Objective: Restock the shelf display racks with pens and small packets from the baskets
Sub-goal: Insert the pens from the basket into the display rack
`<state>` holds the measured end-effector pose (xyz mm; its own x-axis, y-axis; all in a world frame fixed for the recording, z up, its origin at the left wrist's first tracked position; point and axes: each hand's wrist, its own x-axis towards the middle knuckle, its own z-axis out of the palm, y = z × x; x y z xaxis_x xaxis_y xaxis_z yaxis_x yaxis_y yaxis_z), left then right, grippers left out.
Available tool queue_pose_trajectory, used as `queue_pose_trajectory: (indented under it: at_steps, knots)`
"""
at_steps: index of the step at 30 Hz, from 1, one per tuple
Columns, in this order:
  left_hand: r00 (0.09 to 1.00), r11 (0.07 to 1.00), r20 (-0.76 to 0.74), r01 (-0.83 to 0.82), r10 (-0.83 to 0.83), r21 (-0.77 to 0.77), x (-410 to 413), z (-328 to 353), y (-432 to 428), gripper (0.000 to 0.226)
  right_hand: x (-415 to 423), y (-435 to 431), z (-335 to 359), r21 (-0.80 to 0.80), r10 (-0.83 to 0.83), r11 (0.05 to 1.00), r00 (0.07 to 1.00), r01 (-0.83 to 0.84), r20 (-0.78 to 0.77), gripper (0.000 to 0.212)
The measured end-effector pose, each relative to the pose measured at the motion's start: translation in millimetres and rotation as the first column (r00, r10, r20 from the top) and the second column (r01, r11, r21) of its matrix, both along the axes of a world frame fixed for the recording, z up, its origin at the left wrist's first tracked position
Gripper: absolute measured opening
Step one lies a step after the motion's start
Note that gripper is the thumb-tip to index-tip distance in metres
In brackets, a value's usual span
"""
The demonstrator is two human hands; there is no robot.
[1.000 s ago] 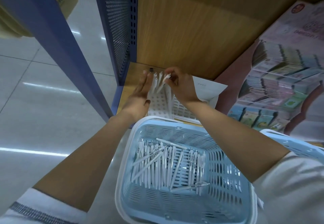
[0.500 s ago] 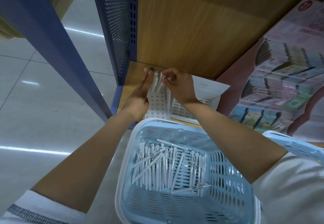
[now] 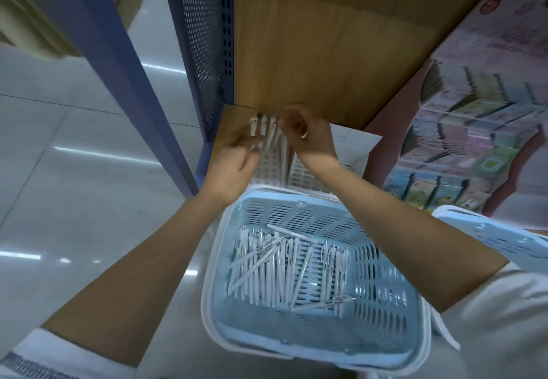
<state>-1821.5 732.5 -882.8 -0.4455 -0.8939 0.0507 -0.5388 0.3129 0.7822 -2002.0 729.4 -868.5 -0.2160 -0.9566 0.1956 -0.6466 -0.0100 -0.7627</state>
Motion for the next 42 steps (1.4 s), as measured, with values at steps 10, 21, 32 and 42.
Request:
queue_pose_trajectory:
  at_steps: [10,21,32,42]
  knots:
    - [0.92,0.948,0.27,0.312,-0.284,-0.067,37.9,-3.1,62.9,0.053,35.2,142.8,-16.8,0.306,0.193,0.902,0.917,-0.306,0.349,0.026]
    - [0.952,0.972,0.256,0.203,-0.167,-0.119,31.7,-6.5,73.8,0.054,46.5,164.2,-111.7,0.764,-0.116,0.644,0.98,-0.049,0.16,0.077]
    - [0.959,0.975,0.232,0.192,-0.163,-0.11,31.9,-2.4,75.3,0.054,75.7,155.3,-118.0,0.721,-0.304,0.692,0.902,-0.012,0.307,0.043]
    - [0.96,0.976,0.234,0.185,-0.154,-0.112,32.0,-2.2,76.4,0.053,81.5,153.8,-114.2,0.715,-0.271,0.69,0.878,-0.108,0.395,0.043]
